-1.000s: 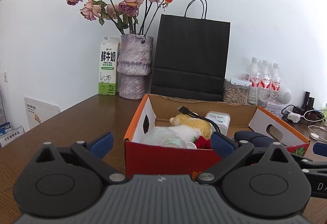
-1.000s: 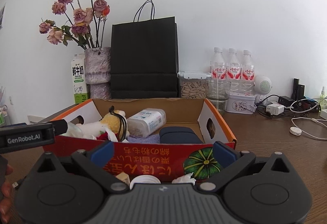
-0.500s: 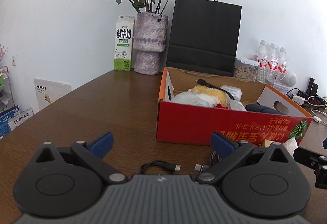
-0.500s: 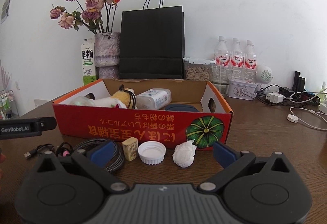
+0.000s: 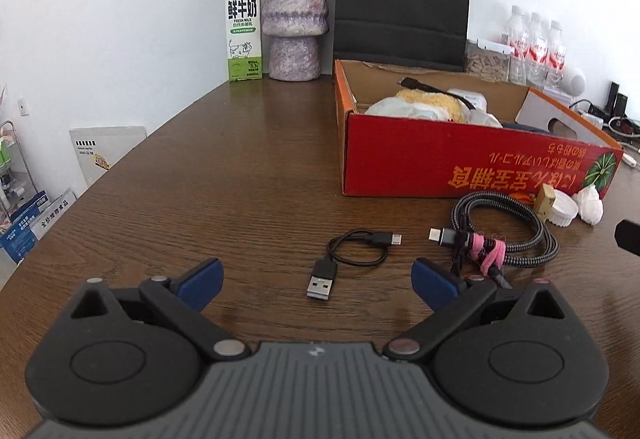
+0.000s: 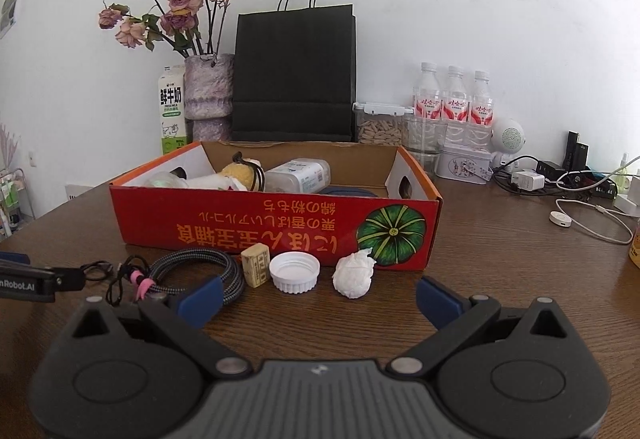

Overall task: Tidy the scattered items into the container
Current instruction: 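Grasp the short black USB cable with left tool while right tool moves toward the tissue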

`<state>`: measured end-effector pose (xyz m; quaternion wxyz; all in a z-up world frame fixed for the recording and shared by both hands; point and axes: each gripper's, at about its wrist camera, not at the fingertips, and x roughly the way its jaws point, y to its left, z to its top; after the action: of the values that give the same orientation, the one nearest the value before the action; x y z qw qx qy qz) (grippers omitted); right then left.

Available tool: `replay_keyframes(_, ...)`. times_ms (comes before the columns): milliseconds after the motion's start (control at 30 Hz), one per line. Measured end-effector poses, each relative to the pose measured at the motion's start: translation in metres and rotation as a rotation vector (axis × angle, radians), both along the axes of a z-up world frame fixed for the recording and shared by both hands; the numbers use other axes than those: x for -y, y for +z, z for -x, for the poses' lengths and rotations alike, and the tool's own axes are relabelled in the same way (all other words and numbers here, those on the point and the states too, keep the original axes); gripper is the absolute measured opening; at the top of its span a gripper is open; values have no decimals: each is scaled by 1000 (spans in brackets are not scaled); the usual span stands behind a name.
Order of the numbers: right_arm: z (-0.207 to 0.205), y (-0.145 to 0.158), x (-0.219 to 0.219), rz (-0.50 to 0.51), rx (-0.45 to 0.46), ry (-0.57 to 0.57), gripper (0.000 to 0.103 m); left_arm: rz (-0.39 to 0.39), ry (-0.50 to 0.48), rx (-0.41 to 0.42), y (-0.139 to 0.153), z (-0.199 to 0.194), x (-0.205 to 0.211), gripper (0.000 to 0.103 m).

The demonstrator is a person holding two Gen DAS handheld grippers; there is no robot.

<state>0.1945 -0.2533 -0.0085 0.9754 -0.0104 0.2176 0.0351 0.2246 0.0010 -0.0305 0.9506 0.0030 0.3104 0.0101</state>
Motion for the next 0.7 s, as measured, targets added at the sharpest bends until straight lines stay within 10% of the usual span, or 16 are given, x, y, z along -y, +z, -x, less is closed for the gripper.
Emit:
replay_keyframes(267,-4,-2,2,0,-32,-15,103,2,-19,-47,-5,-30,1,89)
replay_keyframes(333,-5,-3,3,-4,-36,-18,103,-7,-39,-33,-4,-31,2,74)
replay_keyframes(400,-6,-4,4,-9,-45,-21,103,-1,-69,-29,-2,-29,4,38)
replay_keyframes(700,-9,-5,4,-10,-60,-21,103,28,-88,-11,0,-20,5,33)
